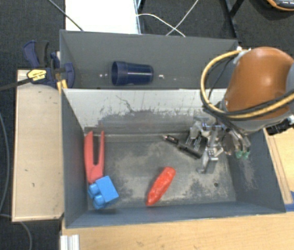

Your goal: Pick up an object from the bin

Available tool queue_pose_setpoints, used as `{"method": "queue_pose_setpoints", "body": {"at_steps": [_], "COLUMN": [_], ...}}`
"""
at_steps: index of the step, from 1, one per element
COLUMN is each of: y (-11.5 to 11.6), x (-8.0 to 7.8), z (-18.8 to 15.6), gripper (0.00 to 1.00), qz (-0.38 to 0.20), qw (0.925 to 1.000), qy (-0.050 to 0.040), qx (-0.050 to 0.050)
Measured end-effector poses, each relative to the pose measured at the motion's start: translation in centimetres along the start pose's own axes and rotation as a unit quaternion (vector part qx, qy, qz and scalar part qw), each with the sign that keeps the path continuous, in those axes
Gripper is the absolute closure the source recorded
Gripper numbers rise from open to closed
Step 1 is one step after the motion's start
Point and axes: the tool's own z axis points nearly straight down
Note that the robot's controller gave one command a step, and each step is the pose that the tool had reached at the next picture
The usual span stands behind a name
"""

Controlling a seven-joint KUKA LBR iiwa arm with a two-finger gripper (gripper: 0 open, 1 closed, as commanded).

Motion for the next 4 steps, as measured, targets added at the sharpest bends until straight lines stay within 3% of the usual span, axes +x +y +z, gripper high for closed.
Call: {"method": "queue_pose_setpoints", "body": {"at_steps": [1,2,3,4], "y": [0.0,0.9,-1.1,2.3], "x": [0.0,2.4,2.9,4.3], "z": [0.0,1.8,2.3,6.6], "gripper": [0.0,0.0,0.0,0.0], "qz": [0.0,0.004,0.013,-0.012], "qw": [1.0,1.0,0.9999,0.9999], "qy": [0.0003,-0.0006,-0.0017,-0.0013], "qx": [0.0,-0.001,0.0,-0.001]}}
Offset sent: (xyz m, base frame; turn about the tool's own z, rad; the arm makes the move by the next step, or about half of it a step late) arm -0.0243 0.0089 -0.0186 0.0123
